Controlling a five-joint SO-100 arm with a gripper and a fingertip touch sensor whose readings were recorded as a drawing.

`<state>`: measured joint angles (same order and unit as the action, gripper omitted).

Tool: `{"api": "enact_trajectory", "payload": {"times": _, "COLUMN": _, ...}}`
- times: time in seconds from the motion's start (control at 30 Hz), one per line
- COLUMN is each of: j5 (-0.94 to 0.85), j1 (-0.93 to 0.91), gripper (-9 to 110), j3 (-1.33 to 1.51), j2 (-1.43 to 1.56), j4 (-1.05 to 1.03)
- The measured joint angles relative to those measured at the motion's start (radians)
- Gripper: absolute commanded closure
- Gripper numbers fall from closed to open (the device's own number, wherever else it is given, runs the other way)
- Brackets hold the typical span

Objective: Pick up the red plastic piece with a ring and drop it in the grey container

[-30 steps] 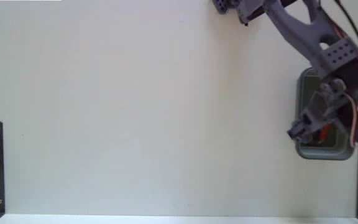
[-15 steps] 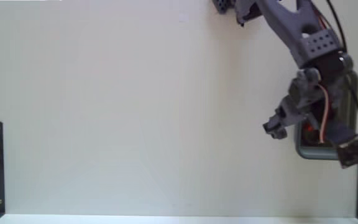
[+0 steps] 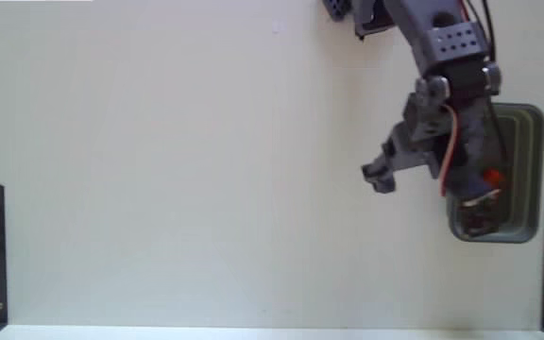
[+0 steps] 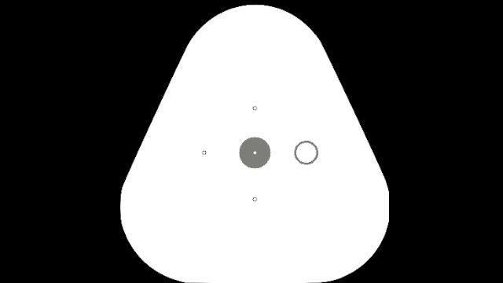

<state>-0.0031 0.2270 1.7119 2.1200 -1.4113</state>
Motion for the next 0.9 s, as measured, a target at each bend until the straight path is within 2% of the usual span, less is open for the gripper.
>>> {"api": "enact_trajectory", "payload": {"times": 0.9, "j5": 0.000, "j1": -0.207, "gripper": -9, "j3": 0.264, "j2": 0.284, "j4": 0.000}}
